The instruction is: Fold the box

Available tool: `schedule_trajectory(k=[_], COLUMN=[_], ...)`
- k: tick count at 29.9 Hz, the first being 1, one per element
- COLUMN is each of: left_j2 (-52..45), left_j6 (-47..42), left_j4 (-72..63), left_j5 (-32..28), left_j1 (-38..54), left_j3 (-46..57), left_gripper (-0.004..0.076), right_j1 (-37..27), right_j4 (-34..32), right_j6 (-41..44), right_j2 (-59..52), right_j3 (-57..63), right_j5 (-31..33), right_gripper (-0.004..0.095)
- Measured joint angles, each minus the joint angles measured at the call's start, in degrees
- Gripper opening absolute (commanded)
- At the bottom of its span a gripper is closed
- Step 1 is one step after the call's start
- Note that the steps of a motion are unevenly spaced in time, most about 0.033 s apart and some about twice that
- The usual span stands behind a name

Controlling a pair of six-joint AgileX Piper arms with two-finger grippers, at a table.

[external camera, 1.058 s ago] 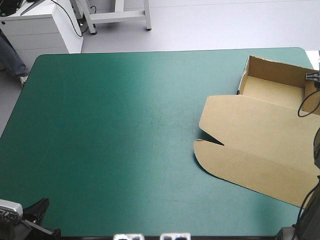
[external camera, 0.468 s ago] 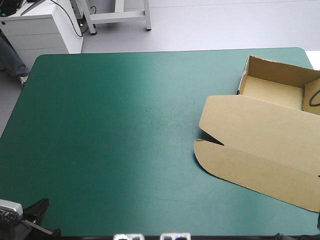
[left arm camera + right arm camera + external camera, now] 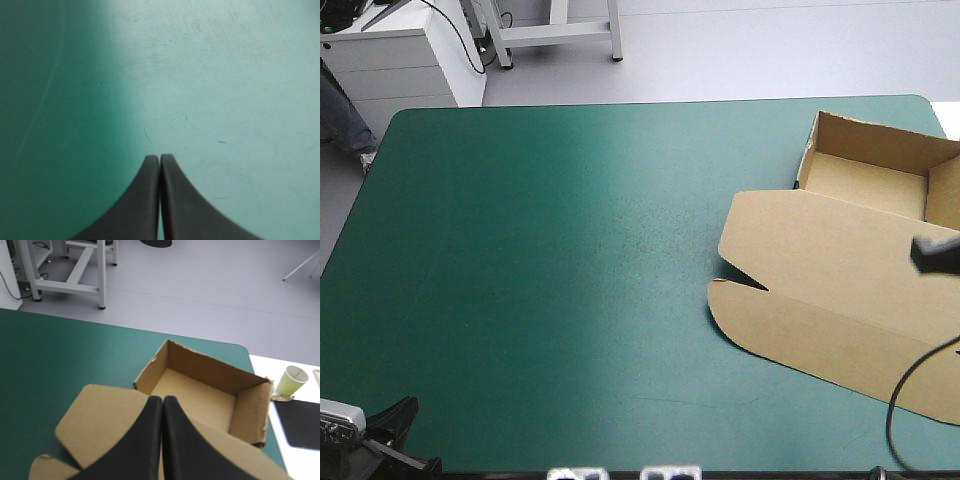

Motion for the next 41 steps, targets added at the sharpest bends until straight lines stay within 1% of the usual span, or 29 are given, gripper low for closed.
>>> schedule_trajectory(k=[5,8,13,16,21,27,33,36,41], left_j2=[0.0,0.0,0.0,0.0,0.0,0.0,0.0,0.0,0.0], left_j6=[0.0,0.0,0.0,0.0,0.0,0.0,0.0,0.0,0.0], left_j4=[-0.1,0.0,0.0,0.0,-0.1,0.0,0.0,0.0,0.0], left_j5=[0.0,0.0,0.0,0.0,0.0,0.0,-1.2,-1.5,-1.7], left_j1=[0.0,0.0,0.0,0.0,0.0,0.0,0.0,0.0,0.0], left_j3=[0.0,0.0,0.0,0.0,0.0,0.6,1.6,1.6,1.6], left_gripper=[-0.0008,-0.0008,-0.0008,-0.0008,-0.0008,-0.0008,-0.0008,-0.0008,-0.0008], right_j1=[0.1,1.4,7.6,12.3,19.2,26.0,26.8,26.8,26.8], right_j4=[5.9,8.7,8.3,4.7,-4.9,-12.0,-18.6,-20.4,-23.5], right_j6=[-1.7,-2.8,-4.3,-4.5,-2.5,1.6,9.3,13.0,15.6], right_j2=[-15.3,-22.6,-29.6,-31.3,-31.6,-34.2,-42.0,-45.5,-47.2], right_j3=[17.5,26.9,40.4,45.5,51.1,56.1,60.8,61.7,62.8], right_j5=[-3.6,-6.1,-10.5,-12.7,-14.4,-15.7,-17.9,-19.0,-19.6], right_gripper=[-0.0018,-0.0017,-0.0012,-0.0012,-0.0012,-0.0012,-0.0012,-0.0012,-0.0012])
